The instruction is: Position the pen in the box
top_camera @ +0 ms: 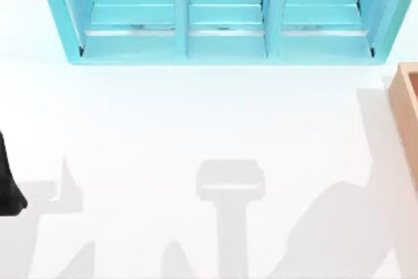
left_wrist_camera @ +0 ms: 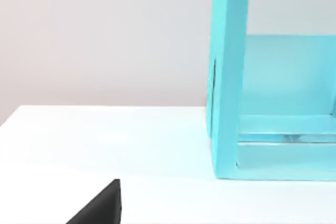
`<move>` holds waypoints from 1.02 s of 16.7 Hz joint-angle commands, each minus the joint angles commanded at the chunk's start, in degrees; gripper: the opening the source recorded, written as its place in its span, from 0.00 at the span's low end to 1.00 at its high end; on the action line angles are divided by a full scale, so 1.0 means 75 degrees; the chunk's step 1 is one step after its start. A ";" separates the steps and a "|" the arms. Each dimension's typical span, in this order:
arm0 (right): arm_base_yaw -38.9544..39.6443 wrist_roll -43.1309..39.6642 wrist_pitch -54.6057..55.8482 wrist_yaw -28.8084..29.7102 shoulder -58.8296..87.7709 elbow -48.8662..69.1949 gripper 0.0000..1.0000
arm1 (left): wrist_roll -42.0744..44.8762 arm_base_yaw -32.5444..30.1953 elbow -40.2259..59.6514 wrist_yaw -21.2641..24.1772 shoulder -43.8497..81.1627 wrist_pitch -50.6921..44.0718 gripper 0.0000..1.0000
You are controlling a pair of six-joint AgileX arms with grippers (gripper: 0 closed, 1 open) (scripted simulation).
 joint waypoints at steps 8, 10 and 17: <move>0.0193 0.0244 0.1251 -0.0048 -0.0264 -0.1105 0.00 | 0.0000 0.0000 0.0000 0.0000 0.0000 0.0000 1.00; 0.0155 0.0236 0.1335 -0.0081 -0.0288 -0.1136 0.00 | 0.0000 0.0000 0.0000 0.0000 0.0000 0.0000 1.00; 0.0155 0.0236 0.1335 -0.0081 -0.0288 -0.1136 0.30 | 0.0000 0.0000 0.0000 0.0000 0.0000 0.0000 1.00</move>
